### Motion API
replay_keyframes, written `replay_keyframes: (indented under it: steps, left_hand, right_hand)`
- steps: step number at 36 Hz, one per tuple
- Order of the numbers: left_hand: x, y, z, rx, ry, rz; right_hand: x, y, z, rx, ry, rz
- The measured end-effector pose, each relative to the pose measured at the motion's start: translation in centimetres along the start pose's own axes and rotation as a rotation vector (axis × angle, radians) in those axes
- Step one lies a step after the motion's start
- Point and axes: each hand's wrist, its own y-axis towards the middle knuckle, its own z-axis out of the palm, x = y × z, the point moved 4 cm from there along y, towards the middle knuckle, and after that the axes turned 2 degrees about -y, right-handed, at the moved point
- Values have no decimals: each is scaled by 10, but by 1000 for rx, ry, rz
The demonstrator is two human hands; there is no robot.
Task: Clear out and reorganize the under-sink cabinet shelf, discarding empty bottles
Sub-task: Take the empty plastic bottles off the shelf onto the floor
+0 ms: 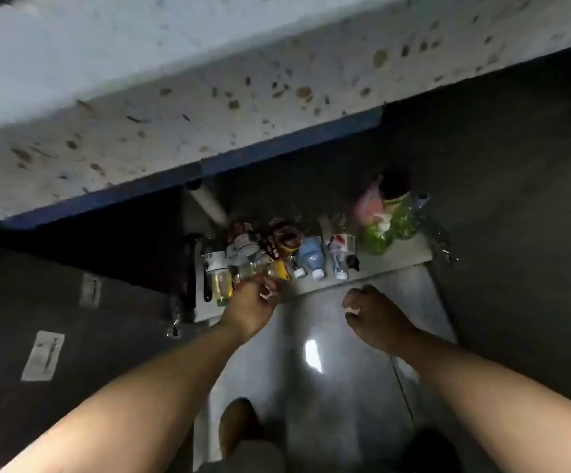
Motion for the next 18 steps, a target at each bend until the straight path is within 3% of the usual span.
replay_keyframes:
  steps: [3, 7, 13, 18]
  left_hand:
    - [26, 37, 4, -159, 63, 11]
    - [59, 88, 5, -343, 102, -148]
    - [96, 144, 14, -414, 141, -265]
    - [120, 178, 17, -420, 4, -270]
  right_hand:
    - [-7, 36, 21, -73, 40, -51]
    - [-8, 81, 41, -152, 33, -52]
    - [-1, 138, 56, -266, -74, 7]
    - [7, 172, 60, -309, -75, 136]
